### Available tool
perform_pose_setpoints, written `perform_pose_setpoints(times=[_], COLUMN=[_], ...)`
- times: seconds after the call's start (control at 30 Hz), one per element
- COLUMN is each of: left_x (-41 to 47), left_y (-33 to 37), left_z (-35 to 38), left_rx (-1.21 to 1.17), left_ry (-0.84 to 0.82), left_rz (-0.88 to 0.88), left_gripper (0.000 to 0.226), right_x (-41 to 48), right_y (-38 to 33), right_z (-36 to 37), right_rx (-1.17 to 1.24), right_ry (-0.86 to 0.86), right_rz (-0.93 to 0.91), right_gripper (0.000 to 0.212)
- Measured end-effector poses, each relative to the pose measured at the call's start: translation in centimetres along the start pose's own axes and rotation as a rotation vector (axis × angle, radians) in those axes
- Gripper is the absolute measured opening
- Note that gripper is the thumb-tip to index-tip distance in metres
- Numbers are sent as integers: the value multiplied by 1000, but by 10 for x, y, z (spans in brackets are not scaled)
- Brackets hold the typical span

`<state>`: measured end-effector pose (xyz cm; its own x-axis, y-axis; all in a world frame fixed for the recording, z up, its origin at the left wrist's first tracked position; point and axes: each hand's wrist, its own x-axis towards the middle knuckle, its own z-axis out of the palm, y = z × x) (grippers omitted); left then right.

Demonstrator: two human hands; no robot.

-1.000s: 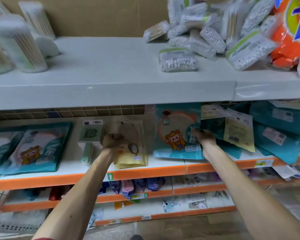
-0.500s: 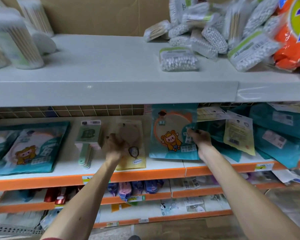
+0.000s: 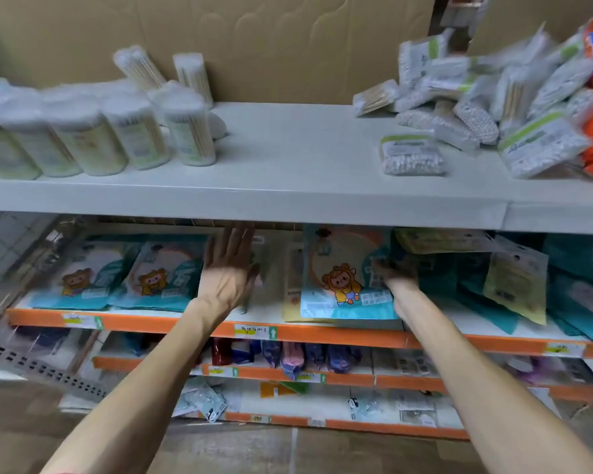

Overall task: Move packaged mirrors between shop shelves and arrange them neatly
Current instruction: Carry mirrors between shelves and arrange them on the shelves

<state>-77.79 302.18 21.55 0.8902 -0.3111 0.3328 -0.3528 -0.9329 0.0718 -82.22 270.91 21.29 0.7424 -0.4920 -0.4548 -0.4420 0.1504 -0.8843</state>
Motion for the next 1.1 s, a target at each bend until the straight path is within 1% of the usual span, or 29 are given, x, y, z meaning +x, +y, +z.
perform_pose_setpoints(times=[0.13,0.2,0.27,0.33,0.4,0.5,0.6,0.63,0.7,0.8,0.9,1.0,1.1], left_x=[-28,-42,-55,-65,-78,-100,-123,-130,-142,-149,-146,-141,-133], left_y=[-50,-74,-102,-131,-163,-221,-282,-300,-328,-356,-374,-386,-396], left_z=[-19,-28,-33,-39,-44,-48,-54,-57,-62,-65,-65,-65,-63], left_rx=[169,212,231,246,256,246,246,249,249,230,217,202,169], left_ry=[-13,-31,-35,-44,-41,-27,-53,-74,-115,-141,-179,-155,-116], left_rz=[38,66,70,66,95,140,104,90,75,45,-2,-28,-37], left_gripper=[85,84,82,77,70,66,70,73,76,75,72,66,66], right_x=[-19,-32,-45,-57,-71,-98,-119,-126,-139,-147,-153,-161,-148], right_y=[-4,-3,1,6,13,29,45,50,60,70,70,61,60], right_z=[42,65,91,120,153,207,261,277,304,335,359,378,391], right_rx=[-5,-4,-9,-34,-51,-57,-57,-63,-87,-73,-80,-88,-75], right_ry=[-19,-45,-64,-66,-36,26,45,41,32,-7,-18,-30,-34], right_rz=[4,22,40,13,-2,37,27,36,41,68,53,61,93], right_gripper=[20,15,13,11,13,17,30,30,23,26,25,20,19])
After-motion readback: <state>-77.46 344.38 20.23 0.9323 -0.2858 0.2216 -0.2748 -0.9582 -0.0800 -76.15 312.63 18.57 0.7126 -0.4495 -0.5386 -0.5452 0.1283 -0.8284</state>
